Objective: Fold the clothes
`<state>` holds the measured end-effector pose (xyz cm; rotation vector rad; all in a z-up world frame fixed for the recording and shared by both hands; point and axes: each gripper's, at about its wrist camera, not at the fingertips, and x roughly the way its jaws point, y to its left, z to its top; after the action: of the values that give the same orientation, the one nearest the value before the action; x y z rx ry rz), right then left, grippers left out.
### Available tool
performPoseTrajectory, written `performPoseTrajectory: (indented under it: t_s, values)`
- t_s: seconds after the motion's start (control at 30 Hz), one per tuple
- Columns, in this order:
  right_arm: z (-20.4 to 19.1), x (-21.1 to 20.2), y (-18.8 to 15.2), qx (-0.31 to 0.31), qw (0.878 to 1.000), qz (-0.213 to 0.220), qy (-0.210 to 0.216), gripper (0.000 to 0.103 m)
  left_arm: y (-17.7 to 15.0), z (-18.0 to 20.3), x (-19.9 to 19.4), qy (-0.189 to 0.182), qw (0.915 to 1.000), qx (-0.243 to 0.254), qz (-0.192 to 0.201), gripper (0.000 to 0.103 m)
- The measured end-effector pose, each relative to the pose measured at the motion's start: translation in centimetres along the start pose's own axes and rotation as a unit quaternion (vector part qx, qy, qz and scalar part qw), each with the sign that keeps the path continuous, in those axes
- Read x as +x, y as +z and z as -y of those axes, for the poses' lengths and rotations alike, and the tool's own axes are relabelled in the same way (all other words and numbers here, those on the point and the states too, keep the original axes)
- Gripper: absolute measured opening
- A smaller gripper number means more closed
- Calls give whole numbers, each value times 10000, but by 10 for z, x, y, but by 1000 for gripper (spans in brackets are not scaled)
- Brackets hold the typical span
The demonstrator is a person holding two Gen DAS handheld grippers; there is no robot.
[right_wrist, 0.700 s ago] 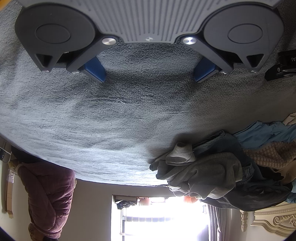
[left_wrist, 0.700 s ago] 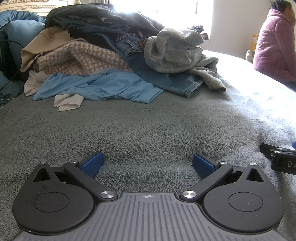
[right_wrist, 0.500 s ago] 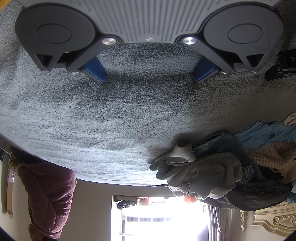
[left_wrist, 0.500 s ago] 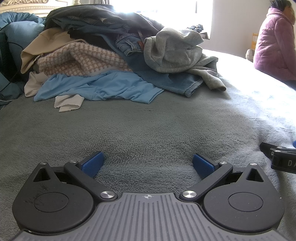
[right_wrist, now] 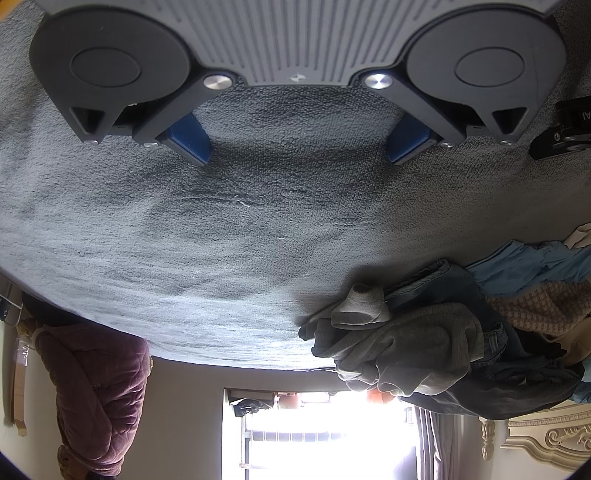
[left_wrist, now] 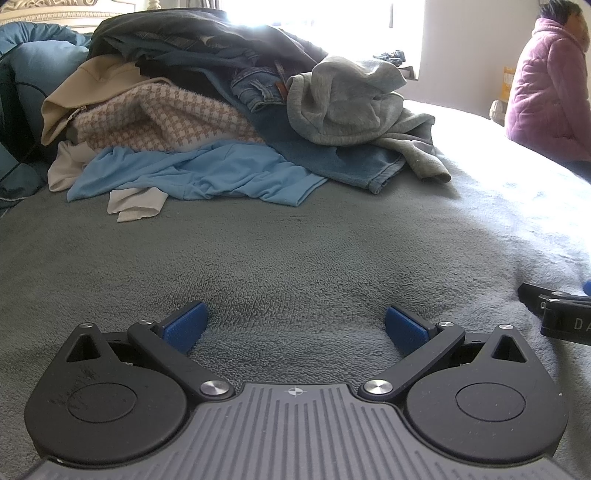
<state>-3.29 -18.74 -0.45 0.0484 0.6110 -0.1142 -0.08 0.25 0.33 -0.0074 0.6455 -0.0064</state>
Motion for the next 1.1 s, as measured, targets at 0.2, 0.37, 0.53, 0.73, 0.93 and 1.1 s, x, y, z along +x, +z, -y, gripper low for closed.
performPoseTrajectory:
  t_s: [0.2,0.37,0.53,0.73,0.93,1.1]
  values:
    - [0,0,0,4,10000,11,1,103,-1,0,0,-8,10000,-14,10,103]
    - [0,0,0,10,10000,21,6,103,0,0,0,-5,10000,-11,13,103]
    - [0,0,0,16,10000,20,12,103,0,-1,1,-4,10000,-12,16,103]
    - [1,0,-1,25,10000,26,16,103,-1,0,1,-2,10000,-10,28,103]
    - [1,0,-1,33,10000,33,22,103,-1,-1,1,-3,10000,-12,31,103]
    - [1,0,-1,39,10000,35,27,103,-2,0,1,-1,10000,-9,36,103]
